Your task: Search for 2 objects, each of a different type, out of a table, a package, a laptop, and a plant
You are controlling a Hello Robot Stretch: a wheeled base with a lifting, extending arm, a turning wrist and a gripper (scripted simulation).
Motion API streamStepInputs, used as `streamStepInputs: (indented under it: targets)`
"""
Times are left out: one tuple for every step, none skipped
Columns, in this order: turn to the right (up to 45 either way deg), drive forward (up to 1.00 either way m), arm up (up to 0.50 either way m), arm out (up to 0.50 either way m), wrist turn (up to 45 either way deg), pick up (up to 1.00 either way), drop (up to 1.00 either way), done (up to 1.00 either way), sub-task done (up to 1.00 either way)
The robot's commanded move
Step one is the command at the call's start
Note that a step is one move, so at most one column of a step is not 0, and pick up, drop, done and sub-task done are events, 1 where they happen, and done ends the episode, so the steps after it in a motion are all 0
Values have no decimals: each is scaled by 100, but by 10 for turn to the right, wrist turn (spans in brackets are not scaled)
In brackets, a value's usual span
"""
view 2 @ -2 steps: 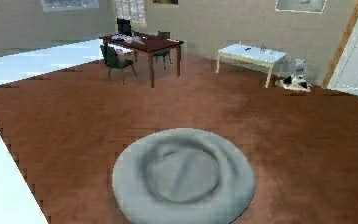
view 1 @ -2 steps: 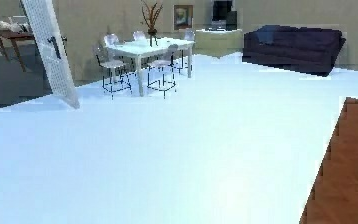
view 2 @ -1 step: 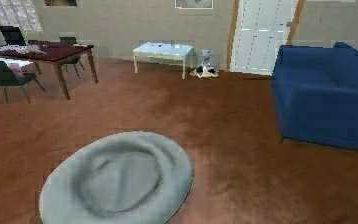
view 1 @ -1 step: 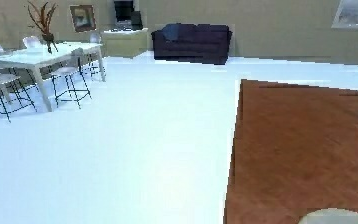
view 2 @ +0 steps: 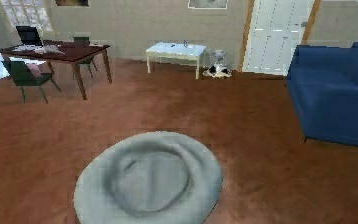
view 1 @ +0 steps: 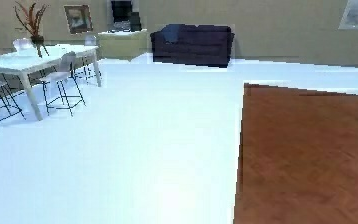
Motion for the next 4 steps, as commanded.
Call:
streamStepInputs:
  targets:
    - [180, 0, 0, 0, 0, 0, 0, 0, 0]
    - [0, 100, 0, 0, 0, 0, 0, 0, 0]
    - [270, 0, 0, 0, 0, 0, 0, 0, 0]
    - [0, 5, 0, 0, 0, 0, 0, 0, 0]
